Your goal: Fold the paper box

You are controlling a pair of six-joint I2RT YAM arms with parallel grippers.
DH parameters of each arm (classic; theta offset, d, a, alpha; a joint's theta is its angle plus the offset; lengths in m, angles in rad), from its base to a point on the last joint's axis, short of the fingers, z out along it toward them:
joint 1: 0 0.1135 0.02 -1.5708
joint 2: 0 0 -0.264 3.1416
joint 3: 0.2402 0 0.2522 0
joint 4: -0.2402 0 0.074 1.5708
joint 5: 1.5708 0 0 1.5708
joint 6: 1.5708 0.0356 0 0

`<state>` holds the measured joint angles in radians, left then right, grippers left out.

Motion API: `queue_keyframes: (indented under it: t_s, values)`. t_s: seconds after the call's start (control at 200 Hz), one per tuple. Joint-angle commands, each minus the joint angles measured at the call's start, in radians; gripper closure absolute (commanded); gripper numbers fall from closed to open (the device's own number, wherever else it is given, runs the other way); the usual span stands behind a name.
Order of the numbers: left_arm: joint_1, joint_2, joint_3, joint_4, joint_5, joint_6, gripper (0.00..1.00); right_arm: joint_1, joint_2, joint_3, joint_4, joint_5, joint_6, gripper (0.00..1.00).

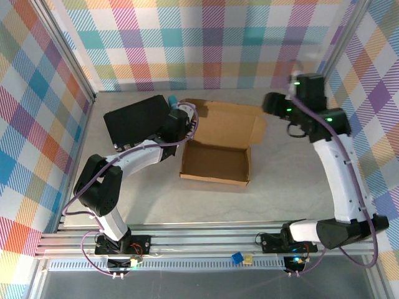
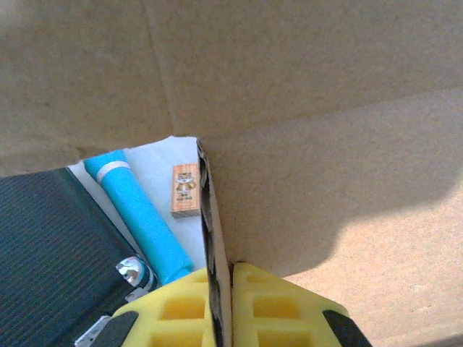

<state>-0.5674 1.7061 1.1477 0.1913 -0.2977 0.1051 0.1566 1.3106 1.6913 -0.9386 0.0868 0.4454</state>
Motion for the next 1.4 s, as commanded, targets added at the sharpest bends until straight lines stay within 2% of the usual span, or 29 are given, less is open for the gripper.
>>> queue_keyframes:
  t_s: [0.0, 0.145, 0.235, 0.315, 0.445, 0.62, 0.74, 0.845, 0.92, 1.01, 1.15, 1.235, 1.265, 1.395]
  values:
    - [0.003, -0.037, -0.022, 0.08, -0.085, 0.024, 1.0, -0.162, 0.021, -0.095, -0.052, -0.272, 0.439, 0.3]
    - [0.003, -0.043, -0.054, 0.135, -0.091, 0.011, 1.0, -0.304, 0.033, -0.23, 0.055, -0.46, 0.639, 0.33]
    - [0.002, -0.054, -0.118, 0.247, -0.066, 0.049, 1.0, -0.355, 0.091, -0.238, 0.104, -0.48, 0.638, 0.36]
    - [0.002, -0.059, -0.163, 0.318, -0.074, 0.068, 1.0, -0.385, 0.189, -0.207, 0.132, -0.563, 0.638, 0.39]
    - [0.003, -0.056, -0.159, 0.313, -0.067, 0.072, 1.0, -0.386, 0.341, -0.109, 0.141, -0.641, 0.655, 0.39]
    - [0.003, -0.041, -0.147, 0.319, -0.079, 0.061, 1.0, -0.381, 0.457, -0.089, 0.234, -0.693, 0.746, 0.41]
    - [0.003, -0.03, -0.138, 0.316, -0.084, 0.058, 1.0, -0.348, 0.53, -0.021, 0.192, -0.731, 0.704, 0.39]
    - [0.003, -0.02, -0.129, 0.315, -0.084, 0.056, 1.0, -0.332, 0.532, -0.041, 0.204, -0.753, 0.669, 0.35]
    - [0.003, -0.013, -0.124, 0.312, -0.082, 0.057, 1.0, -0.328, 0.508, -0.061, 0.234, -0.737, 0.574, 0.35]
    - [0.003, -0.007, -0.112, 0.298, -0.08, 0.065, 1.0, -0.325, 0.447, -0.091, 0.328, -0.674, 0.349, 0.37]
    - [0.006, 0.001, -0.096, 0.266, -0.058, 0.072, 1.0, -0.283, 0.267, -0.345, 0.667, -0.591, -0.22, 0.37]
    - [0.011, 0.004, -0.081, 0.229, -0.045, 0.064, 1.0, -0.283, 0.209, -0.541, 0.937, -0.643, -0.425, 0.32]
    - [0.013, 0.005, -0.075, 0.216, -0.037, 0.062, 1.0, -0.283, 0.212, -0.572, 0.982, -0.683, -0.475, 0.3]
    - [0.031, 0.012, -0.048, 0.147, -0.014, 0.056, 1.0, -0.27, 0.309, -0.55, 0.964, -0.824, -0.616, 0.29]
